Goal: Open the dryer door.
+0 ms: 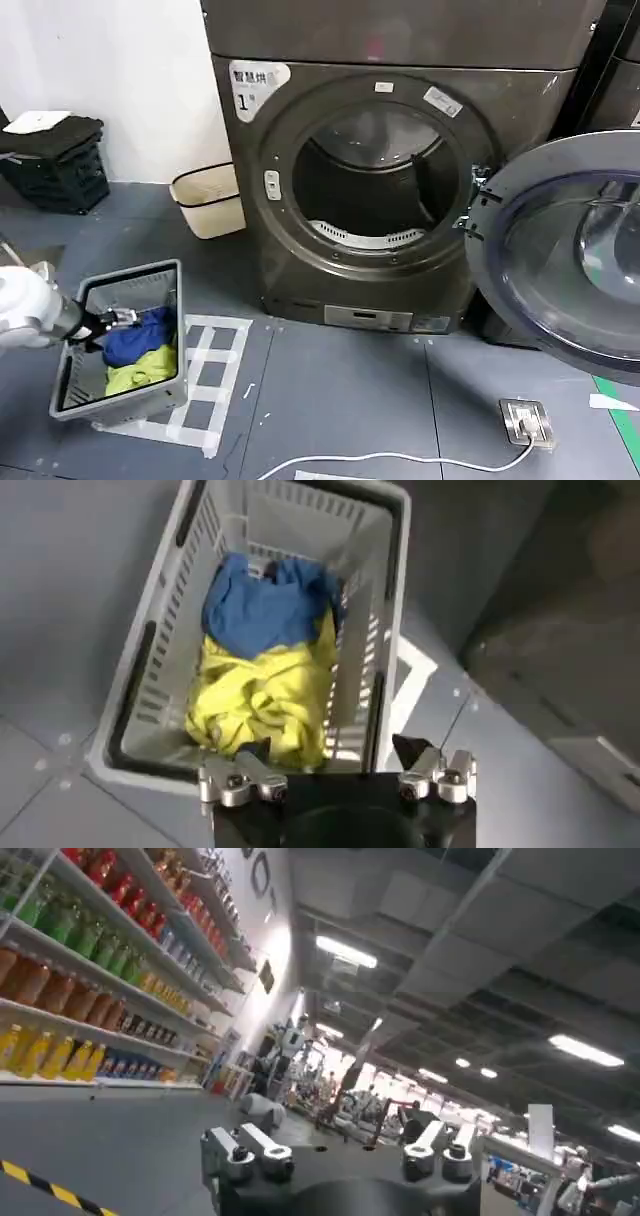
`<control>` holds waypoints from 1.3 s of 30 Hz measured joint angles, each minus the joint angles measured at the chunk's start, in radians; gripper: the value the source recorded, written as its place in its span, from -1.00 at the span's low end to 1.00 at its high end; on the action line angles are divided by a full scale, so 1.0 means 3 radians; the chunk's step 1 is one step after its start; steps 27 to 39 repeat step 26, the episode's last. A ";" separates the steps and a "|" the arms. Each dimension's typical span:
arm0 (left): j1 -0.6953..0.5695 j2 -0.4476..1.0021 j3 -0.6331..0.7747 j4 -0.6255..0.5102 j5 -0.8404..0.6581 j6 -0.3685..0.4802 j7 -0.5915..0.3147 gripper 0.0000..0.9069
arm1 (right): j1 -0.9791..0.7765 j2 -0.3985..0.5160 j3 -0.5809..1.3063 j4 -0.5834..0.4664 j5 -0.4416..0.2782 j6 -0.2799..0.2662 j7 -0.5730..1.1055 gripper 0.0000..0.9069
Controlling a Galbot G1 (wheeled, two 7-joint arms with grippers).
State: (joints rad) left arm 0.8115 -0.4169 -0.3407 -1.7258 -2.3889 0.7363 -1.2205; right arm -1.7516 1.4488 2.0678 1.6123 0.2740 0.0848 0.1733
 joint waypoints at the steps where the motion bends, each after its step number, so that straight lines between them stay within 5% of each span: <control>1: -0.0016 -0.0005 0.0005 0.0023 -0.0006 0.0000 -0.0002 1.00 | 0.0002 0.0004 0.0000 0.0002 0.0000 0.0000 0.0000 1.00; 39: -0.0135 -0.0130 0.0078 0.0210 0.0061 0.0000 0.0003 1.00 | -0.0005 0.0014 0.0008 -0.0002 -0.0033 0.0046 -0.0015 1.00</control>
